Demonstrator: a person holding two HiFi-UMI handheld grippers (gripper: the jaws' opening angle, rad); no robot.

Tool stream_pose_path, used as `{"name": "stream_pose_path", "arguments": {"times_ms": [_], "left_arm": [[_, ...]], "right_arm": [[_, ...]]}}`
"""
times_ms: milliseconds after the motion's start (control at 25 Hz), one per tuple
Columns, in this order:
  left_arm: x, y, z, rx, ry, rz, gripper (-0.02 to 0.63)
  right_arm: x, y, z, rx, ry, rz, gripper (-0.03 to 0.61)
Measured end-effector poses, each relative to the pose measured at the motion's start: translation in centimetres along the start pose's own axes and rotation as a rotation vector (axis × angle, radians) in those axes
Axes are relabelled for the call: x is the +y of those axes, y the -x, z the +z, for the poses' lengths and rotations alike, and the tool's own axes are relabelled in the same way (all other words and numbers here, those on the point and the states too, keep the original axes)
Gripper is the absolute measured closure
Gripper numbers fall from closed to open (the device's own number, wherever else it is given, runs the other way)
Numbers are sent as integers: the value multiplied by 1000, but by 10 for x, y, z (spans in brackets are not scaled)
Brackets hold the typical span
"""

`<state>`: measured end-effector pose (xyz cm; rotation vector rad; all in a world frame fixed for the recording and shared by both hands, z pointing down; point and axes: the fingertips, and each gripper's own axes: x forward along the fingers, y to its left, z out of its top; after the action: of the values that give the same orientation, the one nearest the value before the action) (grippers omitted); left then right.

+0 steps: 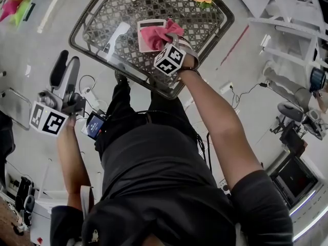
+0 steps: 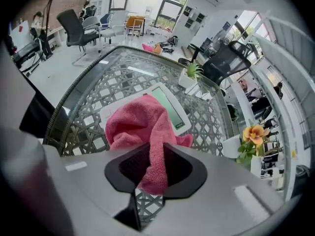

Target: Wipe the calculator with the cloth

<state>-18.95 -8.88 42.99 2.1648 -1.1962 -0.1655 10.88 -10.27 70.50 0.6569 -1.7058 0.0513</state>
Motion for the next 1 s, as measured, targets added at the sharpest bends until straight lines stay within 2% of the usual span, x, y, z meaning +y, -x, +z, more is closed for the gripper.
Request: {"name": "stream_pose_path", "arguments": {"times_ms": [160,240,320,440,480,560,760,1000], "left_arm": [[-2,-2,0,3,-2,-4,359],[-2,-2,0,3,-2,-4,359],[-2,-1,1,3,-3,-4,359],[-1,0,1,2,-2,-3,359],[0,0,0,2,-1,-3,359],[2,1,0,0,-1,-2,359],[7,9,3,-9,1,5,359],[16,21,2,-17,9,19,359]], "right_arm": [[-11,1,-18,28,-112,-9,500],[-16,3,-24,29,-226,-13,500],[-19,8,-25,8,-432,1,500],[-26,18,-25,-51,-826,18,500],[-26,18,-25,-64,-928,20,500],[-19,18,-23,-71,-1043,26,500],[0,13,-11,-54,-1113,49,500],[15,10,11,-56,-1037,84,500]]}}
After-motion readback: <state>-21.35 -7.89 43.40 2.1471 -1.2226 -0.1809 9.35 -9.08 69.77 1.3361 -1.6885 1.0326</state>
